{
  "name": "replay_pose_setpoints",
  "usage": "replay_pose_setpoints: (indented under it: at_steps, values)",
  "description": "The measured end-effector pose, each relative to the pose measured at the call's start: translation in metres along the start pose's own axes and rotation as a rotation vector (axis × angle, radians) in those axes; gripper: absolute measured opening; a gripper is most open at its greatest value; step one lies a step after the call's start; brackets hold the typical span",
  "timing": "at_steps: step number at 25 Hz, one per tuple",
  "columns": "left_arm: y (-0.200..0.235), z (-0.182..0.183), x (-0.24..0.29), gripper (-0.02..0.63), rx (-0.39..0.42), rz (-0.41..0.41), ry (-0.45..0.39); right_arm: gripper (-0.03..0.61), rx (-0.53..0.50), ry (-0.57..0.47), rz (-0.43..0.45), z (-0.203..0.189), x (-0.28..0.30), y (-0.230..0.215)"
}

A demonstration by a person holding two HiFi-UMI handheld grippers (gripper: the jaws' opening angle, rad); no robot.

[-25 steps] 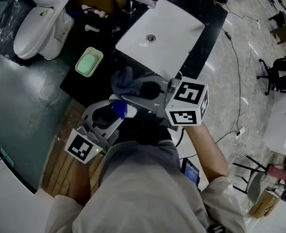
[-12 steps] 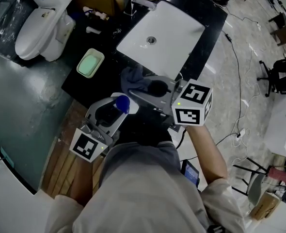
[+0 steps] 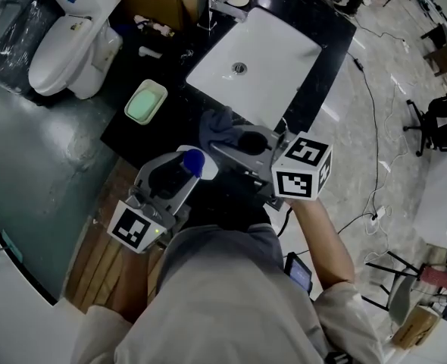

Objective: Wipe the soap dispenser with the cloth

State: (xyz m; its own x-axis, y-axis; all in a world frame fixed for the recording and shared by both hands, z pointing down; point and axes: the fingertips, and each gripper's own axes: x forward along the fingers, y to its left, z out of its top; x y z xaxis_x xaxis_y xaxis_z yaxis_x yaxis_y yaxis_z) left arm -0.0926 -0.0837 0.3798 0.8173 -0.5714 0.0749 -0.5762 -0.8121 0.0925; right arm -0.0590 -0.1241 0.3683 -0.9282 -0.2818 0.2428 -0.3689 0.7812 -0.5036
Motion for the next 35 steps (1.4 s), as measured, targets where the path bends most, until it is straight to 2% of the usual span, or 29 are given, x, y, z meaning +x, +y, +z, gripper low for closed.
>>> replay_pose_setpoints:
  at_steps: [12, 15, 21, 26, 30, 33, 35]
  values:
    - [-0.006, 0.0, -0.017, 0.13, -0.029, 0.021, -0.033, 0.074, -0.041, -0.037, -0.131, -0.012, -0.022, -0.001]
    - [-0.007, 0.004, -0.025, 0.13, -0.032, 0.052, -0.064, 0.074, -0.05, -0.07, -0.154, -0.012, -0.028, 0.004]
    - [-0.011, 0.005, -0.039, 0.129, -0.043, 0.094, -0.069, 0.074, -0.075, -0.135, -0.232, -0.015, -0.046, 0.012]
    - [-0.013, 0.014, -0.048, 0.068, -0.043, 0.146, -0.094, 0.072, -0.17, -0.163, -0.268, -0.009, -0.057, 0.025]
    - [-0.009, 0.016, -0.054, 0.013, -0.028, 0.214, -0.083, 0.072, -0.176, -0.171, -0.258, -0.012, -0.061, 0.032]
    - [-0.009, 0.018, -0.058, 0.008, -0.003, 0.275, -0.069, 0.072, -0.175, -0.18, -0.251, -0.014, -0.067, 0.035]
    - [-0.011, 0.022, -0.061, 0.007, -0.02, 0.306, -0.074, 0.071, -0.197, -0.179, -0.252, -0.014, -0.073, 0.04]
